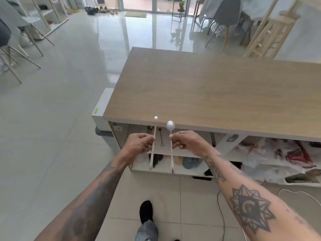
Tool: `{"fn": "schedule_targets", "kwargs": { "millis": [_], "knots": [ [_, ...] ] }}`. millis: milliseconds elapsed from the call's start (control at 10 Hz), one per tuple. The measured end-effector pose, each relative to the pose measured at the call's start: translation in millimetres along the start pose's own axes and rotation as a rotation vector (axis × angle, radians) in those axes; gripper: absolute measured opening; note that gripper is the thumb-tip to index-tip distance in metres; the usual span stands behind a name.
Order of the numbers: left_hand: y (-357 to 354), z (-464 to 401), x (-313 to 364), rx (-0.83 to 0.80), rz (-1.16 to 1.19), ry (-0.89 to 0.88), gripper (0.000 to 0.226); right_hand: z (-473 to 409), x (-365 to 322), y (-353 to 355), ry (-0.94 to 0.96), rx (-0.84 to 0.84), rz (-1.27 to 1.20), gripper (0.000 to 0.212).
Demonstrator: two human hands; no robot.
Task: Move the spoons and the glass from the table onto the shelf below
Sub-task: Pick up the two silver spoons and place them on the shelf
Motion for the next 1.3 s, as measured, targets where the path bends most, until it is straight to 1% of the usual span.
{"fn": "schedule_targets", "kwargs": {
  "millis": [100,200,300,400,500,600,700,900,1000,1100,1200,1300],
  "knots": [
    [13.4,2.5,-41.4,0.057,0.015,0.075,0.012,-13.0,42.0,-11.7,-0.083,-0.001,-0.018,0.015],
    [26.0,-11.5,-78.2,0.119,-0.009,0.138,0.011,-38.3,74.1,-21.7,-0.127,0.015,-0.023,0.009],
    [38.0,-41.1,-108.5,0.163,-0.090,0.165,0.009,-73.8,100.1,-24.2,-0.144,0.066,0.005,0.018],
    [48.0,-86.1,-127.8,0.178,-0.151,0.191,0.008,-118.9,121.2,-20.2,-0.160,0.121,-0.007,0.022],
    [52.9,-145.9,-143.9,0.198,-0.203,0.227,0.008,-170.1,137.1,-16.2,-0.158,0.160,0.006,0.010],
    [57.0,-204.3,-163.1,0.189,-0.248,0.286,0.009,-220.6,142.8,-17.7,-0.190,0.189,0.105,0.013],
    [60.9,-251.8,-178.0,0.100,-0.349,0.304,0.019,-266.4,141.8,-22.4,-0.216,0.193,0.188,0.023],
    [65.5,-312.8,-180.0,0.108,-0.470,0.314,0.018,-325.8,143.8,-29.5,-0.273,0.247,0.219,0.026],
    [61.7,-324.6,-173.8,0.182,-0.438,0.273,0.020,-333.6,141.0,-34.8,-0.250,0.223,0.199,0.018],
    [54.6,-328.9,-171.2,0.183,-0.370,0.276,0.012,-342.4,138.4,-40.9,-0.225,0.189,0.237,0.016],
    [48.4,-331.1,-169.6,0.186,-0.335,0.275,0.008,-358.1,140.2,-43.1,-0.272,0.222,0.256,0.029],
    [48.3,-332.4,-167.8,0.204,-0.290,0.263,0.023,-364.4,150.9,-43.5,-0.293,0.221,0.248,0.037]
  ]
}}
Point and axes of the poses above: each hand's wrist, its own z-axis away from the middle knuckle, its own y-axis out of the back of the hand, x = y × z, the point moved 3 cm from there along -z, towards the middle knuckle, and after that the axes turned 9 degrees about z, right-handed, at the moved point
